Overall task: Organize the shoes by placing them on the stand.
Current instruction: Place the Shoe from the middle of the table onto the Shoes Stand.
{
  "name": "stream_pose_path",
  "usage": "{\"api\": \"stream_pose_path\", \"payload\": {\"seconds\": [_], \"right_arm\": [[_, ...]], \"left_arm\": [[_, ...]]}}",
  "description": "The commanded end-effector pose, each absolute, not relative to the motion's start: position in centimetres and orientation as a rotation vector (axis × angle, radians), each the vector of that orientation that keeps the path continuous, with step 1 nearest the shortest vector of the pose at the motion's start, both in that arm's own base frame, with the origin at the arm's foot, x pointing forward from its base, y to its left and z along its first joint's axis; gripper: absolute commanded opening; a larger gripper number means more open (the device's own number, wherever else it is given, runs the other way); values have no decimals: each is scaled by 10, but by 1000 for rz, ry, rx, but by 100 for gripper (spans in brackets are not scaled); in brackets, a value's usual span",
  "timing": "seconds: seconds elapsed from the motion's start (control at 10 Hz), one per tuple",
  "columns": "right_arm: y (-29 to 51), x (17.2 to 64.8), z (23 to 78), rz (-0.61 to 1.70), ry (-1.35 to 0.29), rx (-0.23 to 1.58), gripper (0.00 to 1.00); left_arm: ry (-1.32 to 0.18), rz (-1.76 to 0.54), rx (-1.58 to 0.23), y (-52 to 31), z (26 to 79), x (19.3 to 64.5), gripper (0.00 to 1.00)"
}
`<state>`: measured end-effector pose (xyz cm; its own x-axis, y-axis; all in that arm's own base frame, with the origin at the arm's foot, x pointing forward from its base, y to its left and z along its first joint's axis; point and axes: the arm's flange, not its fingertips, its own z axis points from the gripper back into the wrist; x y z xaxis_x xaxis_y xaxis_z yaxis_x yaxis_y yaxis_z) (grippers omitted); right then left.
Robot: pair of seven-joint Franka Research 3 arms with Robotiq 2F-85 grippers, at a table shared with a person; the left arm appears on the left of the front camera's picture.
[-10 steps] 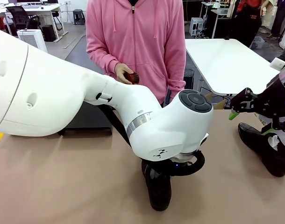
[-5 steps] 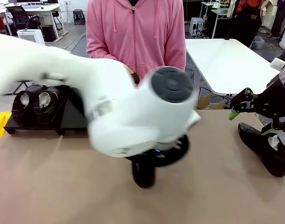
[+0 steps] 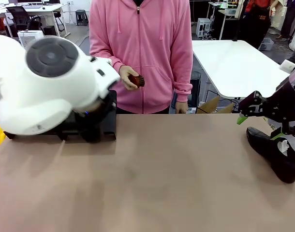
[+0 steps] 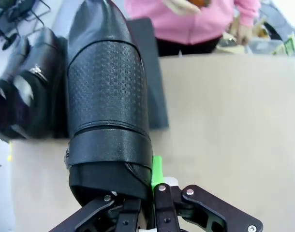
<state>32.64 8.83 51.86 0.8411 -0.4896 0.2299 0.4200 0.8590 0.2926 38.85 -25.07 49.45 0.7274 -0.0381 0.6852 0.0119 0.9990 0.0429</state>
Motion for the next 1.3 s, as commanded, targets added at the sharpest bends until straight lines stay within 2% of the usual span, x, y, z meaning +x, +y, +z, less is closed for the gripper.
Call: {"api": "stream_pose_path", "payload": {"seconds": [0.0, 0.3, 0.7, 0.8, 0.9, 1.2], "right_arm": [[87, 328, 519, -466, -316, 242, 100], [87, 328, 519, -466, -316, 242, 100], [87, 328, 519, -466, -316, 242, 100], [87, 328, 519, -466, -316, 242, 100], [87, 328, 519, -466, -316, 242, 100], [87, 328, 519, -466, -316, 242, 100]], "left_arm": [[-816, -103, 77, -234, 502, 419, 0], [-786, -139, 169, -195, 498, 468, 0], [-766, -205, 200, -165, 483, 507, 0], [-752, -200, 179, -164, 482, 511, 0], [-729, -172, 187, -168, 475, 496, 0], [-714, -181, 182, -167, 468, 502, 0]]}}
